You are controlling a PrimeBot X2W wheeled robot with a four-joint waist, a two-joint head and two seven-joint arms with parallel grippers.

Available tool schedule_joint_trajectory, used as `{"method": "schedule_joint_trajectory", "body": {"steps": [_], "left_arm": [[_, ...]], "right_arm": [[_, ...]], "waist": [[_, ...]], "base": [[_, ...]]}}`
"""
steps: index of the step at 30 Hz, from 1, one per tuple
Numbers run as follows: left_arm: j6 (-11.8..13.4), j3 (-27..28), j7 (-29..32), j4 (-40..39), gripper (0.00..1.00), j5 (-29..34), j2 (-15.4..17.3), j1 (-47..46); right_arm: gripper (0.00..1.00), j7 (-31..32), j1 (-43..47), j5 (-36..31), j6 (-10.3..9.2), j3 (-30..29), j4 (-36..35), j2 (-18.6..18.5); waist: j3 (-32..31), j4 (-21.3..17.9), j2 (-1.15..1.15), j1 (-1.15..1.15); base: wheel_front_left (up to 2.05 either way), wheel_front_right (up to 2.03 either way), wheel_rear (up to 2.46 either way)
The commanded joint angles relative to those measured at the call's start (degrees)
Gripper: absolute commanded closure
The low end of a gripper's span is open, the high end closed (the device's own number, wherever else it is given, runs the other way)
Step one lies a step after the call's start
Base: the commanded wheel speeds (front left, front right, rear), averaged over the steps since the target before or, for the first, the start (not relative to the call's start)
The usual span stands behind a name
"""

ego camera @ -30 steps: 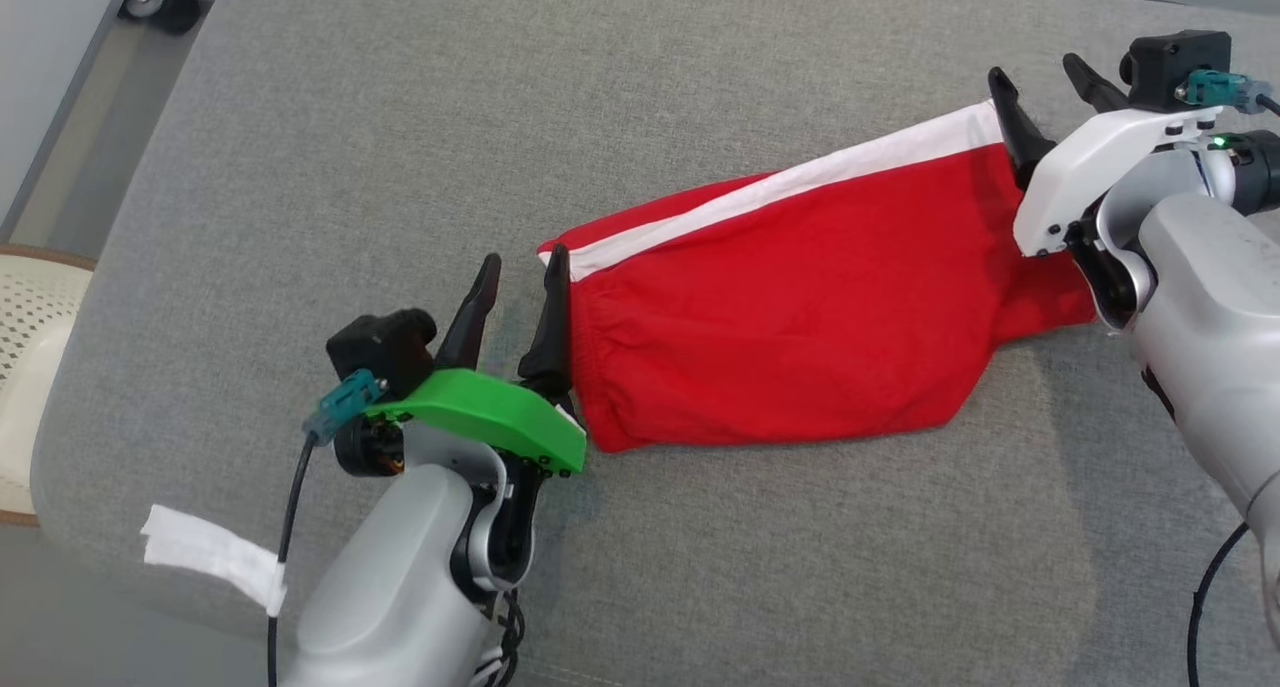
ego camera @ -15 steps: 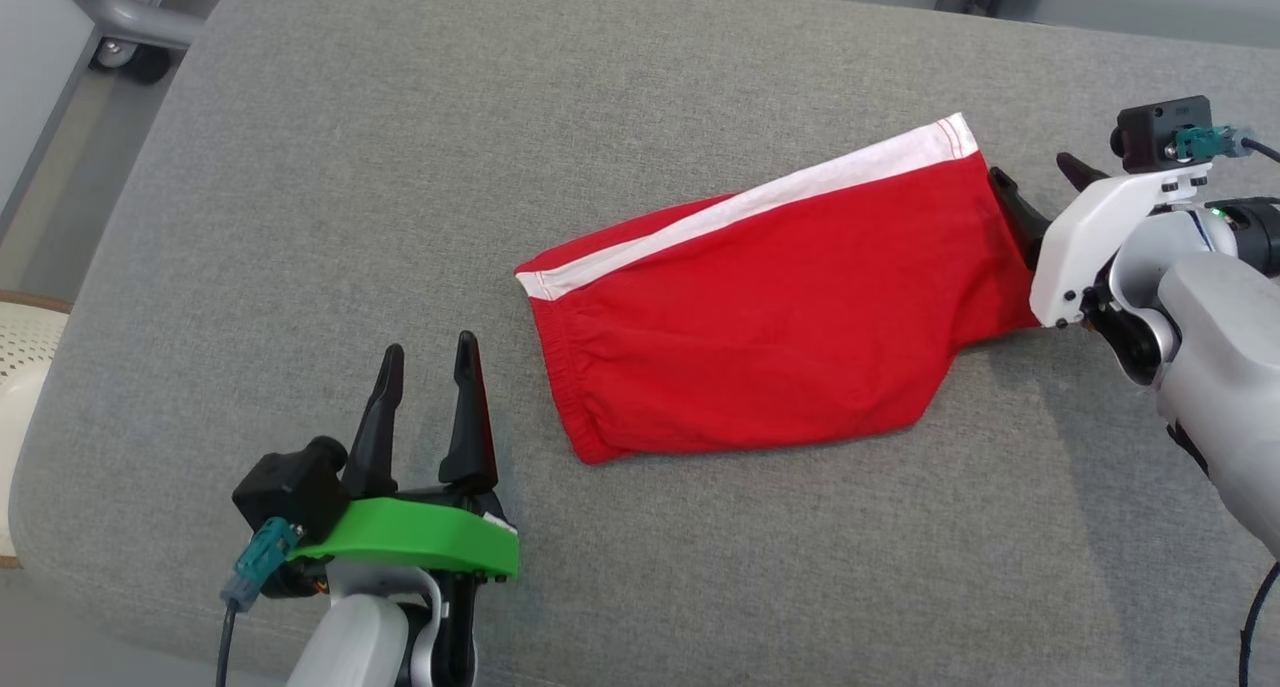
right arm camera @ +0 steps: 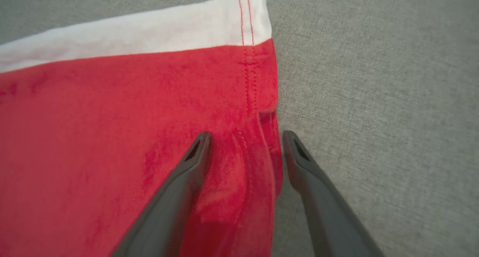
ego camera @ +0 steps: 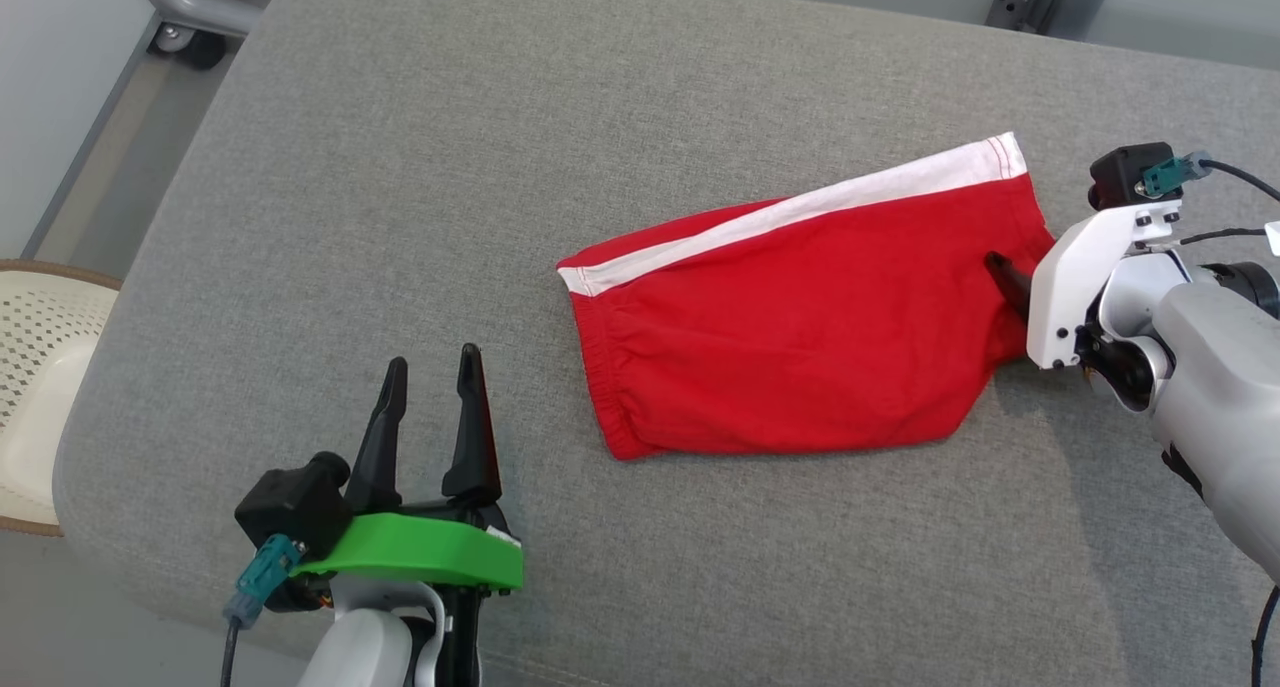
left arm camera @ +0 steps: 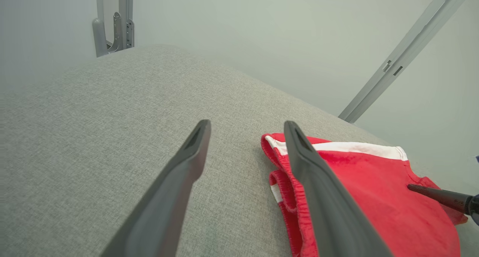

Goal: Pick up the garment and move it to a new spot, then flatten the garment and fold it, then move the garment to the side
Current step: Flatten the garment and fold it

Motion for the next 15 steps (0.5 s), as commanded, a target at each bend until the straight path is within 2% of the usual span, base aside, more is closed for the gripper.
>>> {"method": "schedule_joint_trajectory", "body": {"steps": [1, 2, 7, 15], "left_arm": [[-0.26, 0.41, -0.17, -0.09, 0.00, 0.16, -0.07, 0.84], [-0.29, 0.55, -0.17, -0.06, 0.00, 0.23, -0.10, 0.90], [-0.52, 1.04, -0.17, -0.06, 0.00, 0.63, -0.17, 1.00], [-0.80, 1.38, -0.17, -0.11, 0.00, 1.25, -0.21, 1.67]], "right_arm": [[0.85, 0.69, 1.59, 0.65, 0.00, 0.51, 0.58, 0.11], [1.00, 0.81, 1.63, 0.84, 0.00, 0.67, 0.64, 0.13], [1.00, -2.09, 1.91, 2.48, -0.03, -0.08, 0.25, -0.03], [1.00, -11.08, 5.35, 6.77, -0.03, -2.48, -4.68, -1.46]], "waist": [[-0.13, 0.04, 0.00, 0.00], [-0.17, 0.01, 0.00, 0.00], [-0.40, -0.66, 0.00, 0.00], [-1.71, -3.42, 0.00, 0.00]], "base": [[0.00, 0.00, 0.00], [0.00, 0.00, 0.00], [0.00, 0.00, 0.00], [0.00, 0.00, 0.00]]}}
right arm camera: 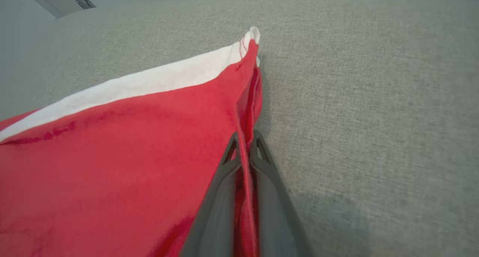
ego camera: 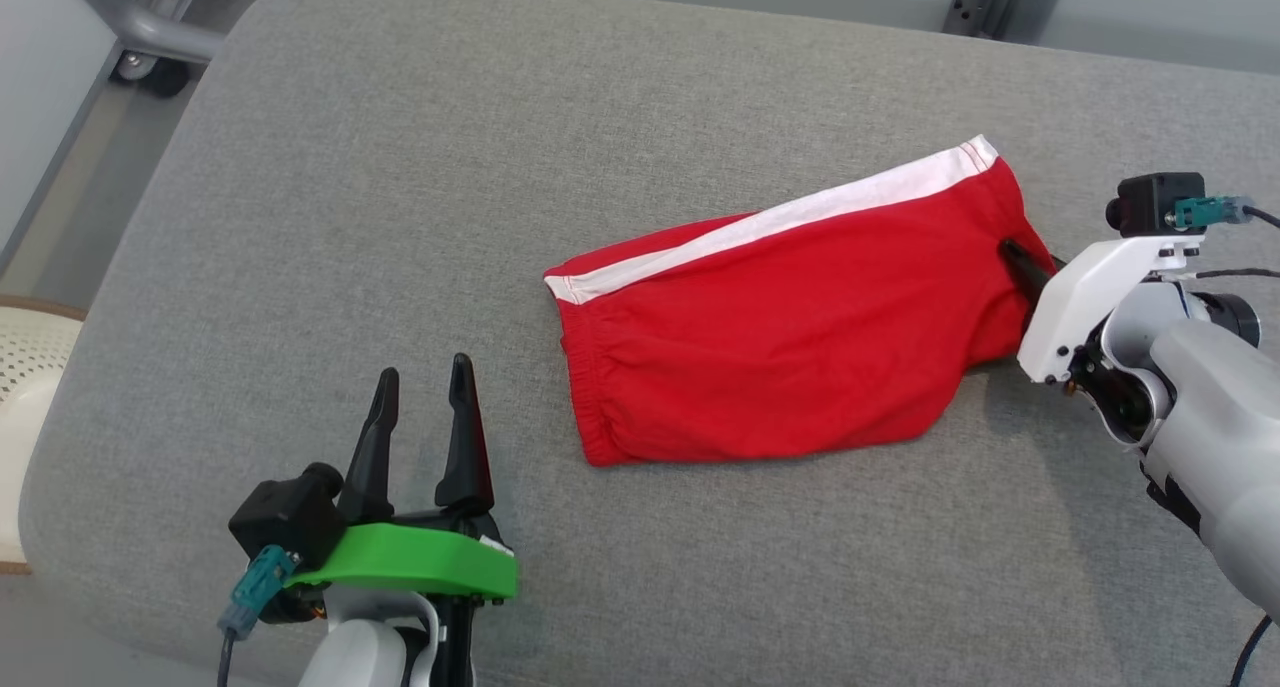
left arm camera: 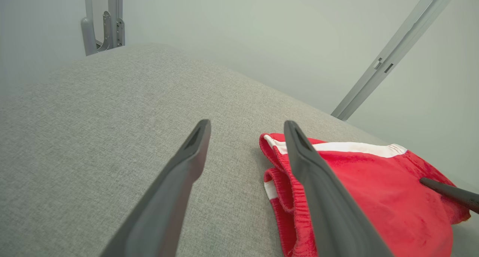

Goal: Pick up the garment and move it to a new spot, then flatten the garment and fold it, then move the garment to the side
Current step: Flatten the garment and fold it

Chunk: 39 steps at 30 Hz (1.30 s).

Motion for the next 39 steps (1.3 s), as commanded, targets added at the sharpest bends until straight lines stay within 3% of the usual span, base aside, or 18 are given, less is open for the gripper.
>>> {"method": "schedule_joint_trajectory", "body": {"steps": [1, 11, 22, 31, 39], "left_arm": [[-0.29, 0.20, -0.16, -0.16, 0.00, 0.42, 0.00, 0.74], [-0.27, 0.07, -0.03, -0.23, 0.00, 1.27, 0.65, 2.01], [0.14, -0.76, 0.76, -1.01, 0.00, 1.65, 1.38, 2.39], [0.49, -1.21, 1.40, -0.97, 0.00, 1.16, 1.56, 2.92], [0.56, -1.67, 1.60, -1.27, 0.00, 0.71, 1.49, 3.27]], "right_arm": [[1.00, -1.69, 1.87, 0.88, -0.06, -0.36, -0.94, -0.84], [1.00, -11.94, 11.26, 4.31, -0.05, -3.53, -7.36, -1.92], [1.00, -13.83, 17.09, 3.65, -0.05, -9.25, -10.00, -1.77], [1.00, -13.84, 16.67, -0.22, -0.03, -11.06, -15.10, -0.31], [1.00, -11.84, 12.67, -4.34, -0.03, -8.28, -19.73, 5.11]], "waist": [[-0.80, -1.54, 0.00, 0.00], [-2.15, -8.09, 0.00, 0.00], [-3.02, -13.50, 0.00, 0.00], [-4.85, -14.65, 0.00, 0.00], [-6.34, -12.67, 0.00, 0.00]], "base": [[0.00, 0.00, 0.00], [0.00, 0.00, 0.00], [0.00, 0.00, 0.00], [0.00, 0.00, 0.00], [0.00, 0.00, 0.00]]}}
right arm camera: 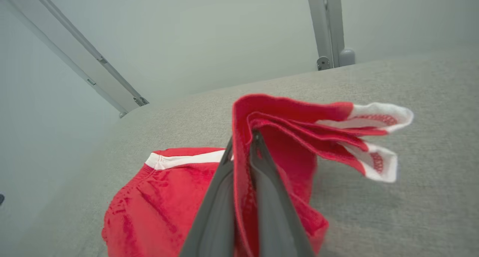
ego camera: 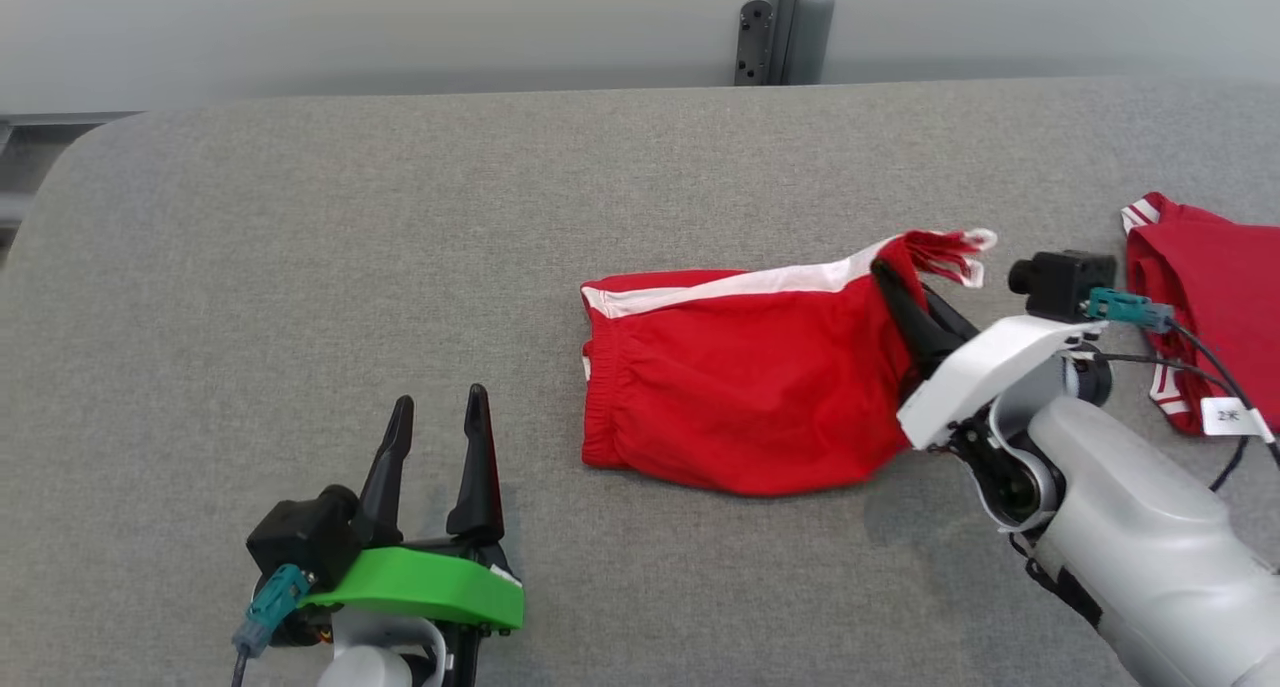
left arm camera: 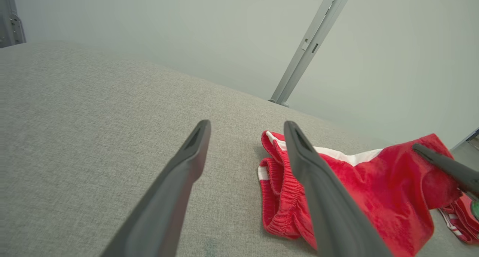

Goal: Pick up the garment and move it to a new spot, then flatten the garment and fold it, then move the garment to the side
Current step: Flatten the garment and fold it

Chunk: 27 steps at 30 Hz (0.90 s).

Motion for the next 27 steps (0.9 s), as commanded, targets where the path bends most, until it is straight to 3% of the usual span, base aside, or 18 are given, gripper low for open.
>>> {"method": "schedule_joint_trajectory", "body": {"steps": [1, 9, 15, 27], "left_arm": [[0.05, 0.00, 0.13, -0.17, 0.00, -0.19, 0.21, 0.92], [0.25, -0.33, -0.27, -0.34, 0.00, -0.86, -0.15, 0.84], [0.34, -0.49, -0.57, -0.17, 0.00, -1.30, -0.38, 0.80], [0.32, -0.51, -1.15, 0.50, 0.00, -1.82, -0.61, -0.58]], "right_arm": [[1.00, 0.54, -0.98, -0.73, 0.00, 0.40, -0.53, 0.92], [1.00, 3.41, -3.29, -3.53, 0.00, 3.41, -0.36, 7.11], [1.00, 4.40, -2.75, -4.19, 0.00, 5.03, 1.92, 9.75], [1.00, 2.88, -5.12, -5.42, 0.00, 7.12, 10.53, 14.48]], "waist": [[-0.52, 1.10, 0.00, 0.00], [-0.80, 5.07, 0.00, 0.00], [-0.40, 7.44, 0.00, 0.00], [0.58, 8.65, 0.00, 0.00]], "base": [[0.00, 0.00, 0.00], [0.00, 0.00, 0.00], [0.00, 0.00, 0.00], [0.00, 0.00, 0.00]]}}
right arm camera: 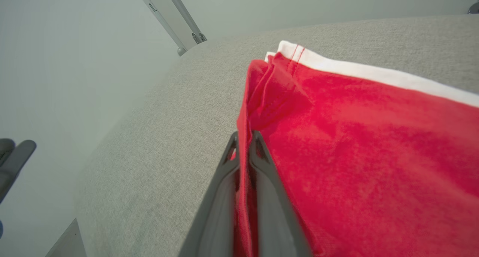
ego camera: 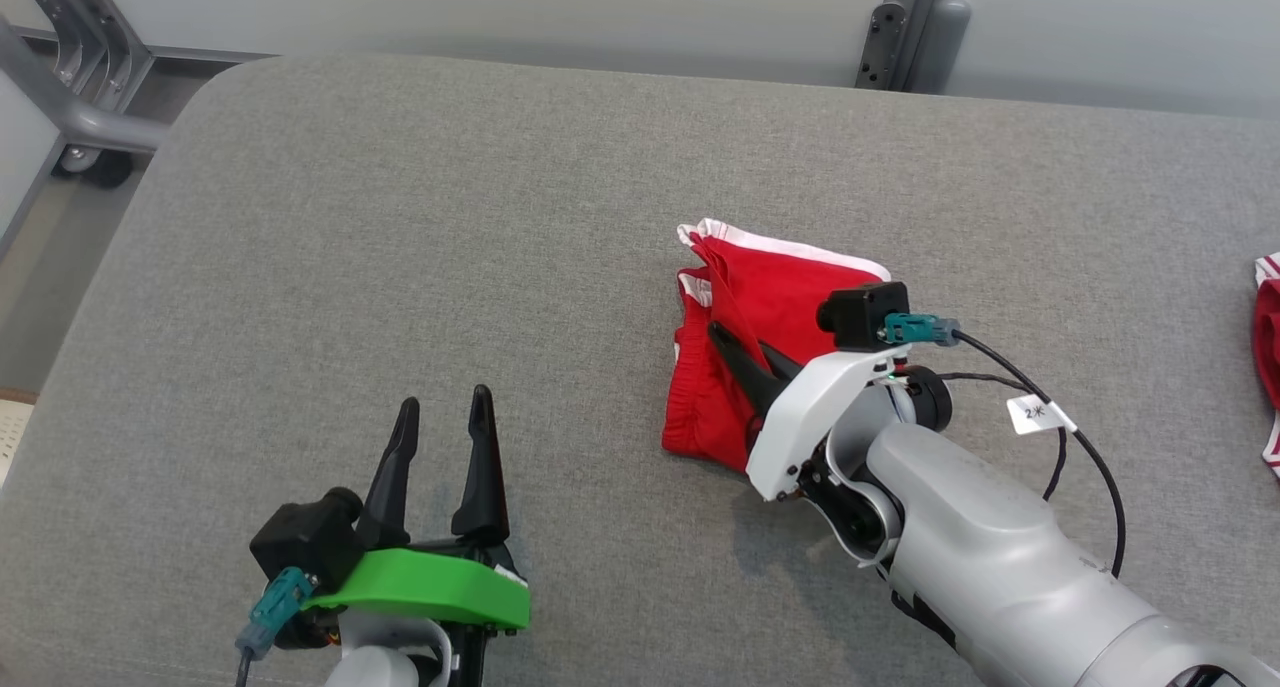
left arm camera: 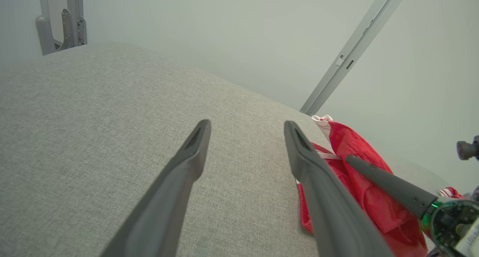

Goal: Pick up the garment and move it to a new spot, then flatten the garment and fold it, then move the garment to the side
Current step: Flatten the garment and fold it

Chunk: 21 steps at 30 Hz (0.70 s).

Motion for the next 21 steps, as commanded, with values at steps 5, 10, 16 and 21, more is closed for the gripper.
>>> {"method": "schedule_joint_trajectory", "body": {"steps": [5, 10, 16, 21], "left_arm": [[-0.01, -0.02, -0.47, 0.40, 0.00, -0.43, -0.04, -0.91], [0.06, 0.02, -0.52, 0.56, 0.00, -0.45, -0.06, -0.69], [-0.08, -0.42, -0.67, 0.56, 0.00, -0.33, -0.13, -0.37], [-0.15, -0.89, -0.72, 0.57, 0.00, -0.35, -0.18, -0.24]], "right_arm": [[0.00, -1.08, -1.11, 0.13, 0.00, 1.89, 1.58, 1.20], [0.00, -2.42, -1.26, 1.04, 0.00, 2.72, 0.10, 0.80], [0.00, -4.49, -0.78, 1.84, 0.00, 0.00, -3.12, -1.69], [0.00, -4.97, 0.22, -1.28, 0.00, -6.84, -5.07, -4.18]], "waist": [[0.09, -0.15, 0.00, 0.00], [-0.10, -0.69, 0.00, 0.00], [-0.54, -1.93, 0.00, 0.00], [-0.69, -2.83, 0.00, 0.00]], "base": [[0.00, 0.00, 0.00], [0.00, 0.00, 0.00], [0.00, 0.00, 0.00], [0.00, 0.00, 0.00]]}}
